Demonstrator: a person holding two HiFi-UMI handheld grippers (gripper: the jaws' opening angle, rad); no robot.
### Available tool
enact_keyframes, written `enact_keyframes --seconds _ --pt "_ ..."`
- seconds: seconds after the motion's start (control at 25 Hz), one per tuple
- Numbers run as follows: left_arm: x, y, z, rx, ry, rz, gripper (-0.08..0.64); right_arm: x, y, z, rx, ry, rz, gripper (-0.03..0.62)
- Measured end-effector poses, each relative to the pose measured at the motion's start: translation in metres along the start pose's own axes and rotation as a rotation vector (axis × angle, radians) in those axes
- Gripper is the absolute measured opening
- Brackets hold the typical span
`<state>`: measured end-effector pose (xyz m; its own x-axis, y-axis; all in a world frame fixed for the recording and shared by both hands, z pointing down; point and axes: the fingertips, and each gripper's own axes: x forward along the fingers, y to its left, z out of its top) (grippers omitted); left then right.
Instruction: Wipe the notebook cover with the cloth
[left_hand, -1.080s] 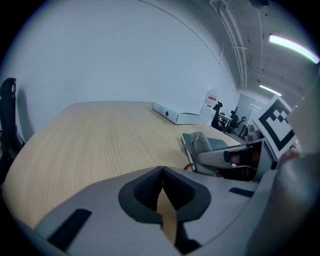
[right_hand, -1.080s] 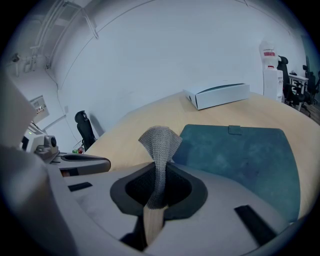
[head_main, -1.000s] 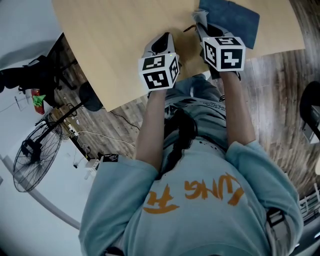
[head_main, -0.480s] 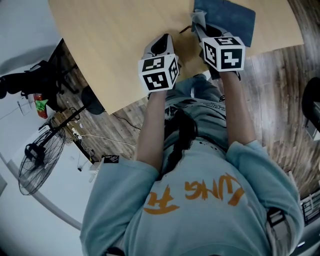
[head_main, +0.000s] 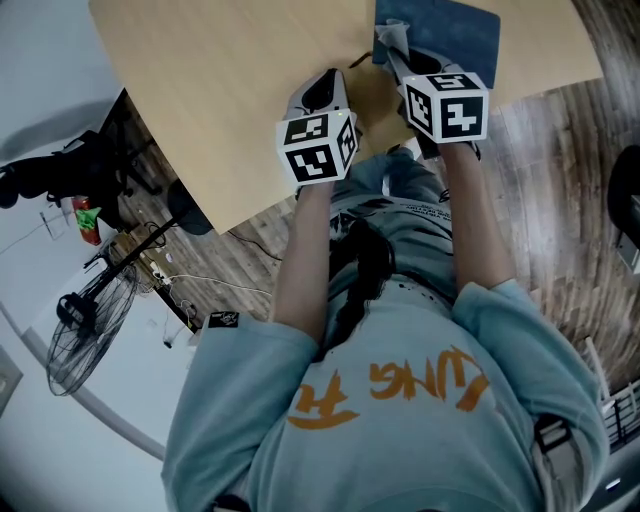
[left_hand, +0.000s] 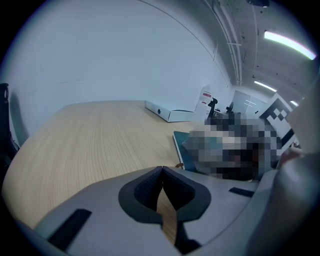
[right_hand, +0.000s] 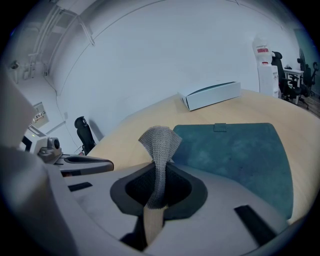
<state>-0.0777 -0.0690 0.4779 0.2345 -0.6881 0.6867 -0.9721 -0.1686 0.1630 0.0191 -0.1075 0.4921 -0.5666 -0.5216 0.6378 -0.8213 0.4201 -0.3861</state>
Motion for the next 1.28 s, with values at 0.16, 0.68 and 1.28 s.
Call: enact_keyframes --seconds 0.16,0.68,1.28 --pt "0.003 -0.011 0.0 0.011 0.002 -0.01 0.018 -0.005 -0.008 -0.002 0.008 -0.006 -0.002 0.028" --pt "0.012 -0.03 -0.002 0.035 0.01 -0.044 0.017 -0.016 -0.023 -0.007 0.023 -0.02 -0.023 0.028" --pt "0.013 -0.041 -0.001 0.044 0.009 -0.08 0.017 -0.031 -0.037 -0.01 0.062 -0.049 -0.062 0.026"
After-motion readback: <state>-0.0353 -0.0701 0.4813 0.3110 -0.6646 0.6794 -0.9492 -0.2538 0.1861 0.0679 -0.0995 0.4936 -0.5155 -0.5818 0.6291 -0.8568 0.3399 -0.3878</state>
